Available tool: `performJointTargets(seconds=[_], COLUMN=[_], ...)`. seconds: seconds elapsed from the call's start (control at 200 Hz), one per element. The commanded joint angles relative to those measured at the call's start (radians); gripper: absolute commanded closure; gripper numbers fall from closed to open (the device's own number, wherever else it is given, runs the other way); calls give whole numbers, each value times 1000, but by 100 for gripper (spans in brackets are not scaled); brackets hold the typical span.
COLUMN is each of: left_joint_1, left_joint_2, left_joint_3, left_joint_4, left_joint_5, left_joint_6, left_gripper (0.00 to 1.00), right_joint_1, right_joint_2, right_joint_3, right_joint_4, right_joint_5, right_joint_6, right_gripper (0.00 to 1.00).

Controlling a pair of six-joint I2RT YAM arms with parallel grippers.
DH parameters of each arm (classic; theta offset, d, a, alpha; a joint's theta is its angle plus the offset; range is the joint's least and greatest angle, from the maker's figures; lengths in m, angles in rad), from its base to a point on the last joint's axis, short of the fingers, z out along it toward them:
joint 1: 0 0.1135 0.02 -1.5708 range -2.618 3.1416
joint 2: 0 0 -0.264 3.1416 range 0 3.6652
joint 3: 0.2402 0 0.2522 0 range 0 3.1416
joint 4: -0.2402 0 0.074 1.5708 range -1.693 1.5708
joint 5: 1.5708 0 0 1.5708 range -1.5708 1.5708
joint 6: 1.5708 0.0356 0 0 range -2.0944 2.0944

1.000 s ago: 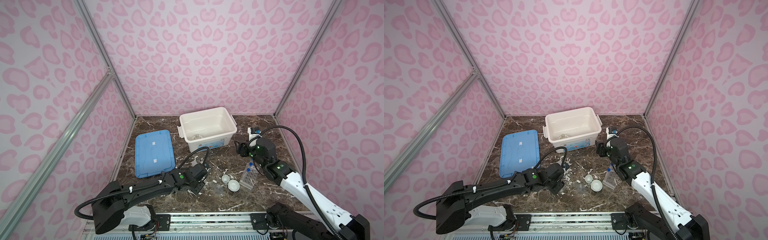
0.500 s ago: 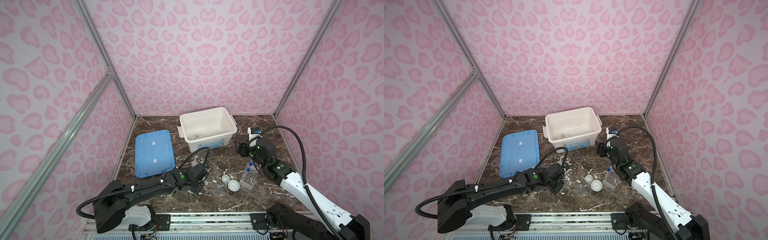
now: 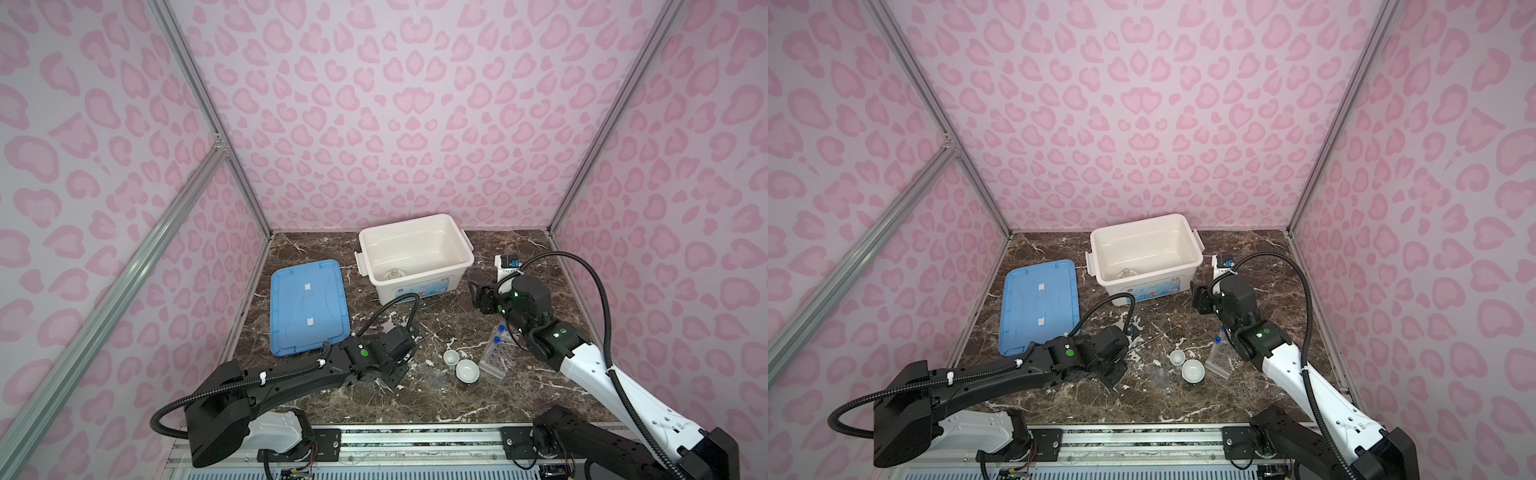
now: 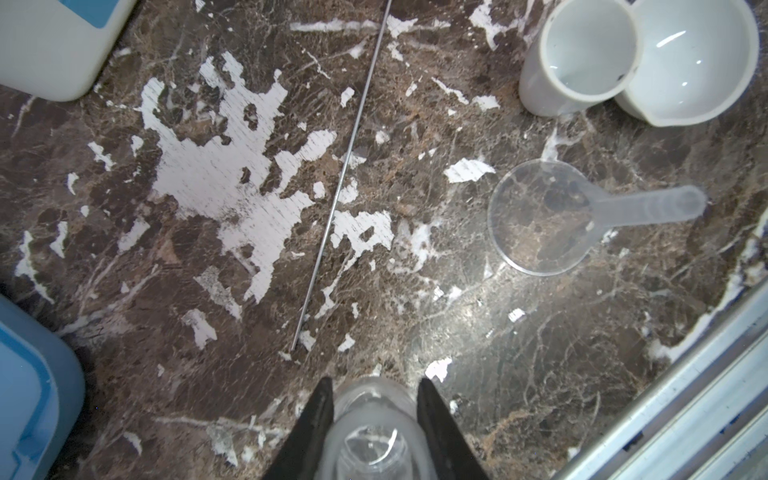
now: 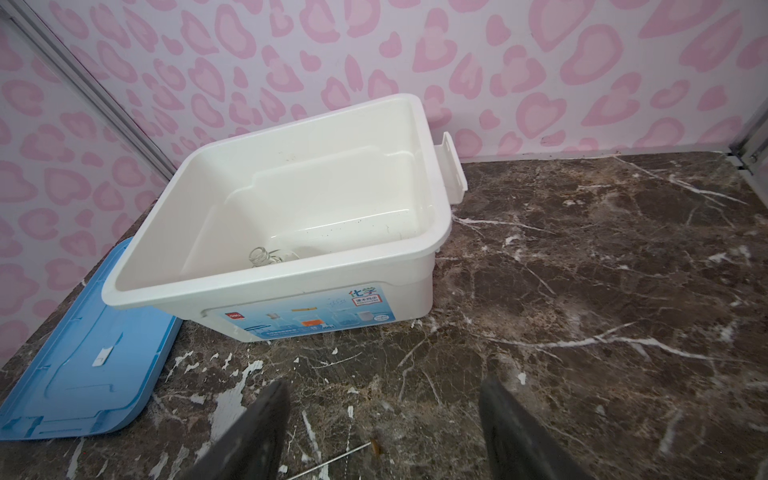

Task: Organize the chemistry lab equipment
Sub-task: 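Lower the left gripper around another clear glass beaker and close on it, then lift the held glass beaker with the left gripper off the table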

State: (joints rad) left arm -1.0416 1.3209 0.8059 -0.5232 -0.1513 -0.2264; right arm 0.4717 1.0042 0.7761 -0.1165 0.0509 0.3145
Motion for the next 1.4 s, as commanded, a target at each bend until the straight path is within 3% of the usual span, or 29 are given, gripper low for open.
performJointTargets(seconds=[0.0,0.19,0.655,0.835,1.04,1.395], left_joint_1=[0,0,34,79,110,114], left_joint_2=[-9,-14,55,96,147,262], left_joint_3=[16,19,108,119,119,124], left_joint_4=[7,15,189,353,465,501], left_joint_5=[-16,-45,-264,-259,-179,-131], left_joint_6=[6,4,82,107,85,68], left_gripper=[67,67,71,71,71,72], right_joint_1=[2,2,0,1,1,2], right_joint_2=[5,8,26,21,8,-7], right_joint_3=[-3,-3,11,7,-2,-10], right_joint_4=[28,32,36,32,31,23], right_joint_5=[-7,-11,-24,-21,-14,-5], right_joint_6=[4,7,8,8,10,8], right_gripper=[26,26,26,26,26,26])
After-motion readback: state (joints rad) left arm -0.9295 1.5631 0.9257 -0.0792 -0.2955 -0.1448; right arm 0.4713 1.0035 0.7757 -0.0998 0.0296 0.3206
